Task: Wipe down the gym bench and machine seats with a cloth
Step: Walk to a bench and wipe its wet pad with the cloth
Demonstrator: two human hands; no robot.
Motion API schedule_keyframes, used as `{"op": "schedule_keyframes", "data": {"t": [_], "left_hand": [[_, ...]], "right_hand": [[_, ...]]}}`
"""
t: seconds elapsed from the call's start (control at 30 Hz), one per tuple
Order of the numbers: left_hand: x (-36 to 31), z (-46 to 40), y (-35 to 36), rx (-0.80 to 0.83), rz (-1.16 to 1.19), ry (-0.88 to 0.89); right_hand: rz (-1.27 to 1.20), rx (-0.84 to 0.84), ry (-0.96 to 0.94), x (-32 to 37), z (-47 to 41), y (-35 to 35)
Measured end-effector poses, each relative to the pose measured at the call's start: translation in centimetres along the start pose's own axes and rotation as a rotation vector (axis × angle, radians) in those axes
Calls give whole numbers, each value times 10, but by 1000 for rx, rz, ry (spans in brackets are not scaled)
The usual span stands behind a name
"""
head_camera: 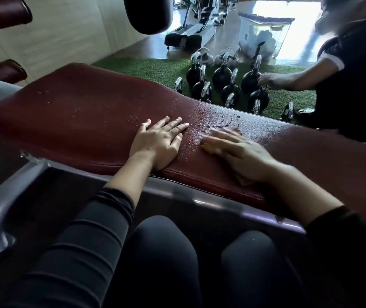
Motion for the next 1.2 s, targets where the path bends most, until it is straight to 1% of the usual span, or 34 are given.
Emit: {"op": "schedule_keyframes", "data": {"t": [0.07, 0.13, 0.2, 0.27, 0.33, 0.43, 0.5, 0.57, 0.63, 0.73, 0.8, 0.87, 0.97, 1.03, 1.13, 1.2], "left_hand": [[1, 0, 0, -3, 4, 7], [2, 0, 1, -2, 6, 15], [2, 0, 0, 2, 8, 11], [2, 0, 0, 2, 9, 11], [1, 1, 0, 3, 12, 9], [1, 1, 1, 9, 11, 6], [1, 1, 1, 5, 11, 8], [1, 0, 0, 8, 15, 9], [2, -2, 0, 21, 15, 12], [4, -3, 0, 41, 9, 16], [5, -4, 0, 53, 18, 6], [4, -5, 0, 60, 20, -2], [6, -9, 0, 82, -2, -20], [13, -15, -2, 99, -30, -70], [30, -29, -7, 115, -52, -148], [35, -36, -7, 125, -63, -156]], "right_hand": [[42, -36, -124, 43, 3, 12], [97, -63, -260, 62, 25, 18], [121, -49, -380, 55, 50, 15], [105, -22, -430, 38, 67, 5], [64, 11, -404, 18, 69, -5], [-26, 38, -263, -6, 47, -13], [-37, 3, -161, -8, 24, -14], [-9, -7, -102, 8, 1, -6], [31, -14, -107, 34, -9, 5], [68, -41, -243, 59, 13, 16], [91, -31, -369, 56, 42, 12], [72, -6, -426, 41, 63, 1], [-5, 39, -331, 6, 64, -15], [-32, 50, -258, -12, 51, -18], [-43, 41, -140, -15, 20, -14], [-34, 41, -111, -5, -2, -9]]}}
Point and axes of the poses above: each hand's wrist, its own z-axis away from the middle knuckle, its own y-axis out of the palm, x = y × z, the point moved 4 cm from there along -z, towards the middle knuckle, and after that the axes turned 1 degree about z, right-handed, at the moved point
